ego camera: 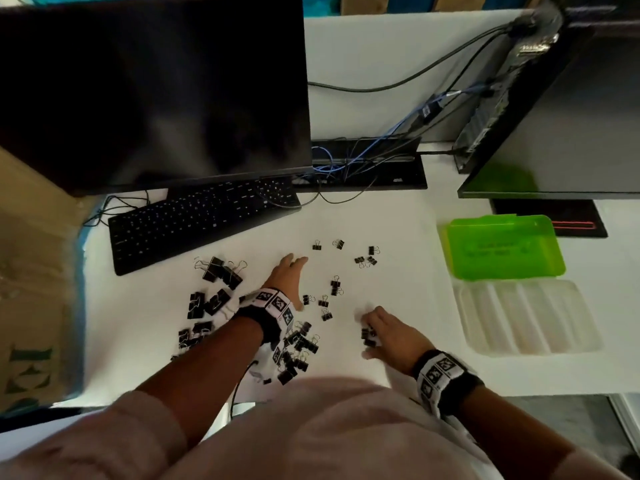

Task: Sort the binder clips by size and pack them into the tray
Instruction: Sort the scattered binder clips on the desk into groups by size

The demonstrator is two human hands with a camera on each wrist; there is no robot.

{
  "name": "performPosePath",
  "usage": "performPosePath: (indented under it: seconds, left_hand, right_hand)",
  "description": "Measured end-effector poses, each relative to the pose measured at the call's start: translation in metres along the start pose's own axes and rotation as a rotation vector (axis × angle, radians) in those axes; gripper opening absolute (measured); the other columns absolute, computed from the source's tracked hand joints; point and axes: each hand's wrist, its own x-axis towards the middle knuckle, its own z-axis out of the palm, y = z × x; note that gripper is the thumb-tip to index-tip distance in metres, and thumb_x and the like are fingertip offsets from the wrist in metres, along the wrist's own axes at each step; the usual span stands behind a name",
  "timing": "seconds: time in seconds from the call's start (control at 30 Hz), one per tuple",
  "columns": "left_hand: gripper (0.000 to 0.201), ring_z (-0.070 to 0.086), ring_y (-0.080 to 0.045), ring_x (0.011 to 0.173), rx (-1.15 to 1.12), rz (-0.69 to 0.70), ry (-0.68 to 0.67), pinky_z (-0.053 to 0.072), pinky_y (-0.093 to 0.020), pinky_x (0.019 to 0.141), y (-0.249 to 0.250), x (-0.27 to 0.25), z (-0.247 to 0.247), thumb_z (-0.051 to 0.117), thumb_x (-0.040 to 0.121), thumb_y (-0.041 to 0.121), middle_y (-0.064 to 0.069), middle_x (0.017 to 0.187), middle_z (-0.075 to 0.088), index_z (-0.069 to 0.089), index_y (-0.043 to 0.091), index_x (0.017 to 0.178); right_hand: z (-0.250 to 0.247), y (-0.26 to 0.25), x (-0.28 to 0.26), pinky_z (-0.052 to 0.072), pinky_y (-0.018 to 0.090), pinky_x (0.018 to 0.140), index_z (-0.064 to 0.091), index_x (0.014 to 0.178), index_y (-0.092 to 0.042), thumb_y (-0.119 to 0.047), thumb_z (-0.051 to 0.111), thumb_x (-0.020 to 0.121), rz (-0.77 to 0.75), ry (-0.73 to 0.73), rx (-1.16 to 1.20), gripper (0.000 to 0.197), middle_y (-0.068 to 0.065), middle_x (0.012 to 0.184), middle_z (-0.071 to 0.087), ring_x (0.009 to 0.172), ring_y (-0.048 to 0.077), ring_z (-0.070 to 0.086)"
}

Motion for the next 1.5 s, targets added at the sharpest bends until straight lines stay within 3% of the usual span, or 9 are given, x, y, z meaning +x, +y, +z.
performPosePath:
  seconds: [0.27,0.37,0.5,0.67,0.8,0.93,1.13,1.37,1.5]
  left_hand:
    - [0.095,0.039,-0.025,0.125,-0.042,-0.002,-0.008,0.040,-0.033,0.105,0.012,0.011,0.016,0.082,0.062,-0.001,-0.006,0.139,0.023,0.032,0.016,0.140]
    - [0.089,0.049,-0.021,0.107,-0.238,0.108,-0.022,0.052,-0.027,0.085,0.016,0.013,0.018,0.072,0.066,-0.013,-0.004,0.133,0.033,0.036,0.024,0.138]
    - [0.086,0.043,-0.013,0.100,-0.362,0.166,0.085,0.045,-0.006,0.060,0.016,0.020,0.005,0.047,0.072,-0.025,0.005,0.127,0.038,0.039,0.032,0.135]
    - [0.089,0.036,-0.021,0.128,-0.167,0.088,0.203,0.042,-0.033,0.103,0.011,0.037,-0.007,0.061,0.074,-0.015,-0.002,0.143,0.028,0.023,0.025,0.145]
    - [0.093,0.027,-0.024,0.132,-0.058,0.064,0.125,0.031,-0.032,0.108,0.021,0.044,-0.003,0.065,0.076,-0.007,-0.002,0.148,0.023,0.014,0.025,0.147]
    - [0.077,0.029,-0.018,0.131,-0.117,0.210,0.053,0.025,-0.022,0.109,0.032,0.044,0.003,0.061,0.075,-0.010,0.002,0.143,0.031,0.035,0.025,0.139]
    - [0.089,0.030,-0.023,0.128,0.030,0.076,0.143,0.037,-0.039,0.104,0.021,0.034,-0.011,0.071,0.075,0.003,0.004,0.144,0.030,0.021,0.030,0.144]
    - [0.085,0.052,-0.027,0.108,-0.089,-0.058,0.069,0.043,-0.037,0.099,0.011,0.025,0.004,0.055,0.075,-0.014,-0.005,0.139,0.025,0.022,0.022,0.144]
    - [0.101,0.042,-0.025,0.126,-0.194,0.013,0.009,0.039,-0.032,0.106,0.028,0.031,0.007,0.066,0.074,-0.011,-0.006,0.145,0.018,0.008,0.027,0.147]
  right_hand:
    - [-0.023,-0.004,0.044,0.043,0.035,0.085,0.042,0.128,-0.012,-0.031,0.058,0.090,-0.053,0.022,-0.058,0.046,0.008,0.127,0.043,0.104,0.032,0.055]
    - [-0.036,-0.003,0.057,0.046,0.037,0.081,0.041,0.131,-0.012,-0.022,0.055,0.091,-0.062,0.121,-0.023,0.043,0.009,0.126,0.045,0.097,0.034,0.060]
    - [-0.039,-0.002,0.059,0.055,0.037,0.068,0.052,0.121,-0.016,-0.012,0.060,0.085,-0.309,0.293,-0.239,0.037,0.009,0.114,0.055,0.089,0.028,0.060]
    - [-0.023,-0.015,0.064,0.048,0.035,0.090,0.056,0.112,-0.032,-0.019,0.063,0.082,-0.767,0.140,-0.646,0.034,0.000,0.132,0.051,0.113,0.019,0.053]
    - [-0.029,-0.014,0.079,0.042,0.040,0.098,0.062,0.106,-0.029,-0.022,0.060,0.082,-0.648,0.196,-0.626,0.026,0.001,0.138,0.047,0.127,0.021,0.044]
    - [-0.055,0.007,0.083,0.042,0.043,0.101,0.058,0.119,-0.030,-0.035,0.066,0.080,-0.536,0.278,-0.384,0.040,0.003,0.142,0.045,0.128,0.023,0.043]
    - [-0.092,0.060,0.083,0.008,0.036,0.117,0.002,0.147,-0.032,-0.053,0.073,0.069,-0.008,0.150,-0.053,0.107,-0.004,0.158,-0.011,0.145,0.017,-0.001]
    - [-0.073,0.035,0.103,-0.006,0.030,0.115,-0.005,0.148,-0.025,-0.049,0.066,0.078,-0.130,-0.023,-0.058,0.103,-0.002,0.157,-0.013,0.144,0.014,-0.014]
    - [-0.068,0.011,0.110,-0.003,0.033,0.118,-0.002,0.149,-0.020,-0.035,0.067,0.083,-0.132,-0.042,-0.015,0.096,0.002,0.158,-0.011,0.144,0.018,-0.012]
